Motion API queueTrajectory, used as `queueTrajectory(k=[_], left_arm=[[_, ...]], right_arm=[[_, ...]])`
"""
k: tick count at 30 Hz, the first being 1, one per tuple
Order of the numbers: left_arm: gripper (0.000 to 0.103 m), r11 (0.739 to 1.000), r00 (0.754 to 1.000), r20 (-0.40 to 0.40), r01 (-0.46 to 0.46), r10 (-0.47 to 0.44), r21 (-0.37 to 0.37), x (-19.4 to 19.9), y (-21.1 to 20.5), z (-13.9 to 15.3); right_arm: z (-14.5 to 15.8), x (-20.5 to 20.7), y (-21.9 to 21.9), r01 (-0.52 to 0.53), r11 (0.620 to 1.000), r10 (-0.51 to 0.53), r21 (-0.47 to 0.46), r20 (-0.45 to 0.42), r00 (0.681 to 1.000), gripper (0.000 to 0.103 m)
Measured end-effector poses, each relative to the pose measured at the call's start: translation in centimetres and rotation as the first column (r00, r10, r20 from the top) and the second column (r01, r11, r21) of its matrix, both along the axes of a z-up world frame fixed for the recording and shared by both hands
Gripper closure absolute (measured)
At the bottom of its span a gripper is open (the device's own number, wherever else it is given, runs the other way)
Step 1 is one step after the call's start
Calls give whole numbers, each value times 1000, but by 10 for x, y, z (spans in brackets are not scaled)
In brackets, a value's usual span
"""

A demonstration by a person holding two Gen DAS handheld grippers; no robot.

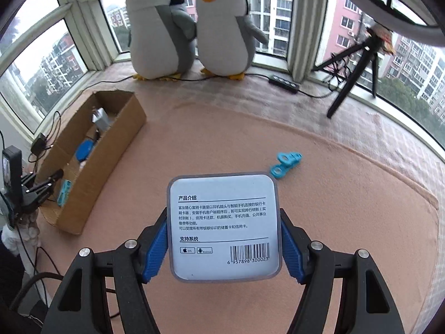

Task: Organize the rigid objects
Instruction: 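Carry the white square box with the right gripper into the box and release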

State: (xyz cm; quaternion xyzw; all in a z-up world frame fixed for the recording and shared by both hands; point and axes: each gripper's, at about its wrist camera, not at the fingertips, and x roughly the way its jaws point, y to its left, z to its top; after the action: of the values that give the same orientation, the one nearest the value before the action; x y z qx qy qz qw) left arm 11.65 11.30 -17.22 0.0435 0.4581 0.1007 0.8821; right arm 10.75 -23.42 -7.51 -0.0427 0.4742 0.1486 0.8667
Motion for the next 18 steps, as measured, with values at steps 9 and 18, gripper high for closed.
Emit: queueTrajectory(k=[9,18], left_arm=[[73,1000,1000,2,-2,2,-3,1,-1,0],[73,1000,1000,5,-5,5,-8,1,-1,1]], right_arm=[[21,17,104,-202,978,199,58,58,978,36],[2,29,184,-323,944,321,70,35,946,36]])
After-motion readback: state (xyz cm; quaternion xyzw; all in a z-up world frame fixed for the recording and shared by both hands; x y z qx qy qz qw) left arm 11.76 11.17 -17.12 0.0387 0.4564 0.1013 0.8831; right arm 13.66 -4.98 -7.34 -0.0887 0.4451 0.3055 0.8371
